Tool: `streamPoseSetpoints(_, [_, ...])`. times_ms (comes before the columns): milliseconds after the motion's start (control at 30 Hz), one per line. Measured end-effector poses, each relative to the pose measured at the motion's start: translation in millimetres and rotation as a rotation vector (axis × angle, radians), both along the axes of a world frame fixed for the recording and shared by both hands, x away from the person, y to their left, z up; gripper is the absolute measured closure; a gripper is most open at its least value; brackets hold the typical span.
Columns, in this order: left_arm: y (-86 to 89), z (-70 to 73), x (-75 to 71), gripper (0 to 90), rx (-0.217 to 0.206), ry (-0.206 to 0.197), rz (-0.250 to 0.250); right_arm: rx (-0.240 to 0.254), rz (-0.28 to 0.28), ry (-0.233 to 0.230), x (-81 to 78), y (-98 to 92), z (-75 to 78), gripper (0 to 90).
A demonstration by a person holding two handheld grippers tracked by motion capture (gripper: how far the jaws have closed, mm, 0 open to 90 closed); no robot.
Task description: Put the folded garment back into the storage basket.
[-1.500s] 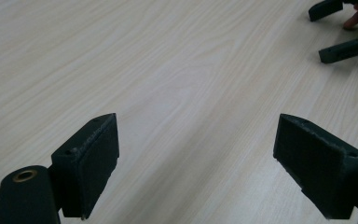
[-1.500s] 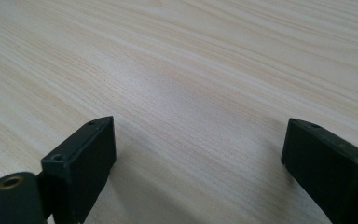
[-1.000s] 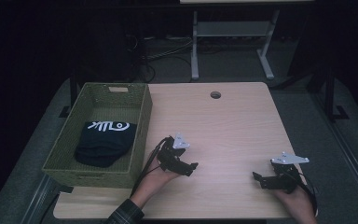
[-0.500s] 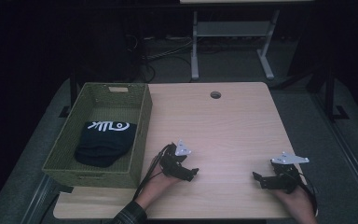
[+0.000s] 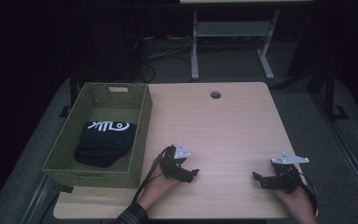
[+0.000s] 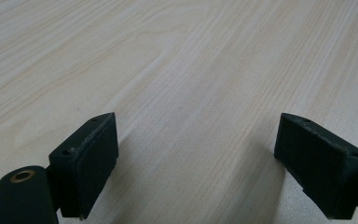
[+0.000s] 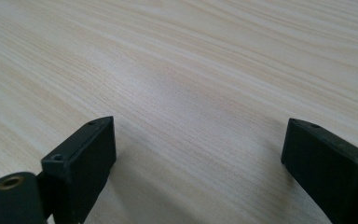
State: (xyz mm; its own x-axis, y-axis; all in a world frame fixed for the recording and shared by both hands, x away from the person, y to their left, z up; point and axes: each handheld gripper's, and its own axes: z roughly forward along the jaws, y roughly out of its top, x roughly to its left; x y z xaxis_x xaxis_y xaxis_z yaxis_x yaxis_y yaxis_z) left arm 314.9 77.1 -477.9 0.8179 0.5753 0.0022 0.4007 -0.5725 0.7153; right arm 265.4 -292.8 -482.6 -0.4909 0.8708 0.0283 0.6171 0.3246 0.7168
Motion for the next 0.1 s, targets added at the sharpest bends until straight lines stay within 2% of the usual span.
streamPoseSetpoints(100, [0.0,0.0,0.0,13.2,0.0,0.0,0.0,0.0,0.0,0.0,0.0,0.0,0.0,9.6])
